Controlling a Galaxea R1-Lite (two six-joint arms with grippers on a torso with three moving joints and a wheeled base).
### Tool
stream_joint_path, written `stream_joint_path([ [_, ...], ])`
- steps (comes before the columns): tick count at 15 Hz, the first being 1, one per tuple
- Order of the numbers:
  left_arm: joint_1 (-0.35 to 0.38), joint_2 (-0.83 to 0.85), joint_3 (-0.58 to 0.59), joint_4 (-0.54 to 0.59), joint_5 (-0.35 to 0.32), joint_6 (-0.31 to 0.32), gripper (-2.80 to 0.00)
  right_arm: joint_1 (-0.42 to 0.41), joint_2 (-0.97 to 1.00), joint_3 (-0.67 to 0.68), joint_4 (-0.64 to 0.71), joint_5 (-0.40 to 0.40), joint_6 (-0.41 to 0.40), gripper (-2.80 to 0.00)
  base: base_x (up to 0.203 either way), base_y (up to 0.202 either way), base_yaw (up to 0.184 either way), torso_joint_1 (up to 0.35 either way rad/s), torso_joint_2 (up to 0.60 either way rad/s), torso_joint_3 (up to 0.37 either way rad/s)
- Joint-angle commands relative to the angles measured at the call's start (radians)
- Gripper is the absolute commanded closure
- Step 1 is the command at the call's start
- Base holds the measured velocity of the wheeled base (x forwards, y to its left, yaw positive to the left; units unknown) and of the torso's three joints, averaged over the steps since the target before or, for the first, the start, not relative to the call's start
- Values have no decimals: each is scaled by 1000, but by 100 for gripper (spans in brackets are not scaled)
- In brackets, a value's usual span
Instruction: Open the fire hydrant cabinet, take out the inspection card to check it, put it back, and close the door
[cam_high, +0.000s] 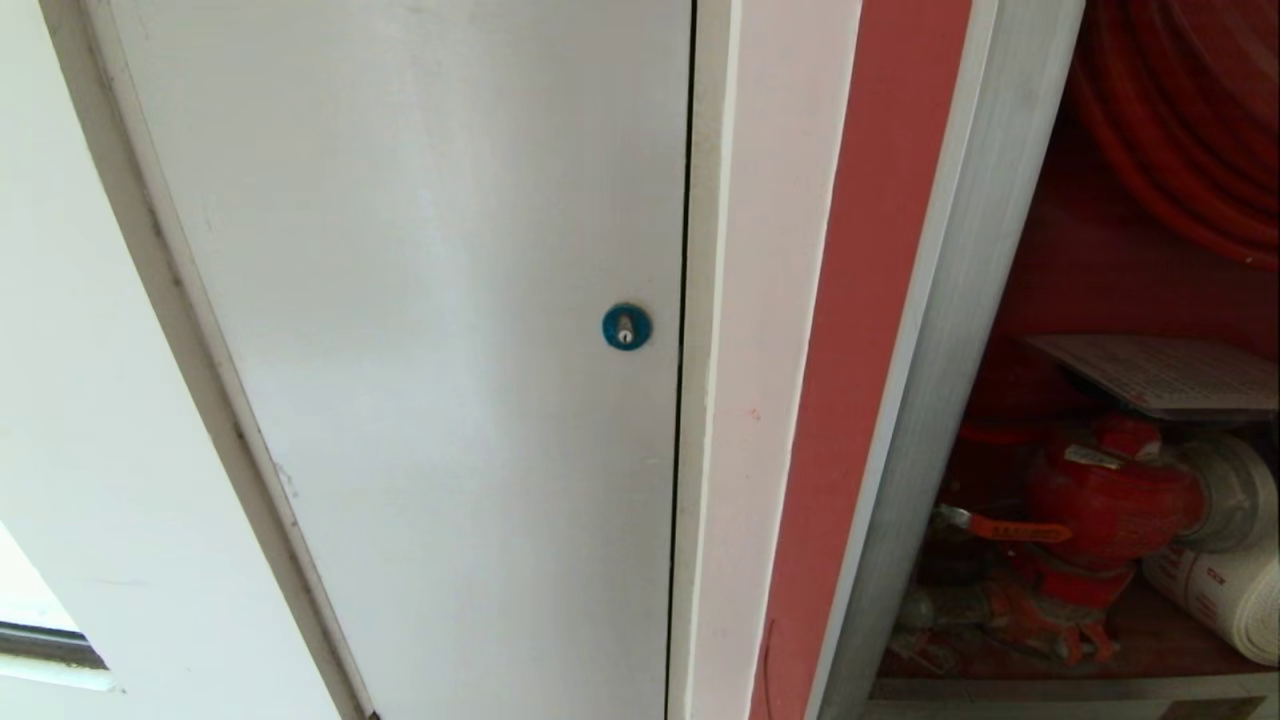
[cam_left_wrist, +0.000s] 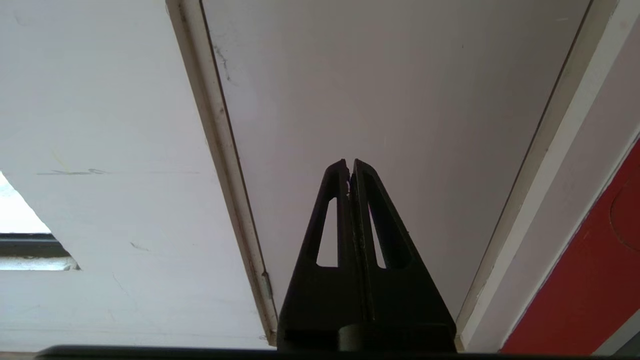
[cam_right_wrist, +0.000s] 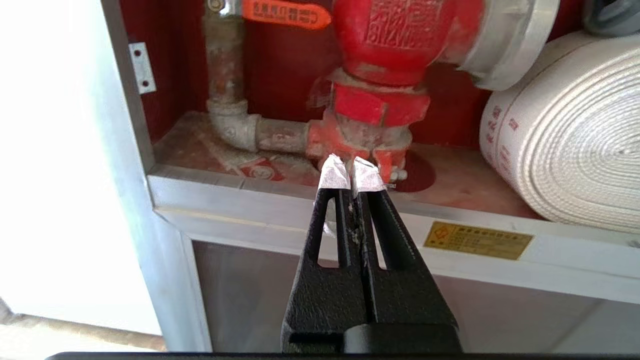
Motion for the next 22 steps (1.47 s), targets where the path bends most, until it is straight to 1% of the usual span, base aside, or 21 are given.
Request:
stream_joint_path([
  [1, 0, 0, 0, 0, 0, 0, 0, 0, 1, 2, 1, 1, 9, 0, 0, 0, 0, 0, 0, 0],
  [4, 0, 0, 0, 0, 0, 0, 0, 0, 1, 2, -1, -1, 42, 0, 0, 0, 0, 0, 0, 0],
  [22, 0, 0, 0, 0, 0, 0, 0, 1, 1, 2, -1, -1, 43, 0, 0, 0, 0, 0, 0, 0],
])
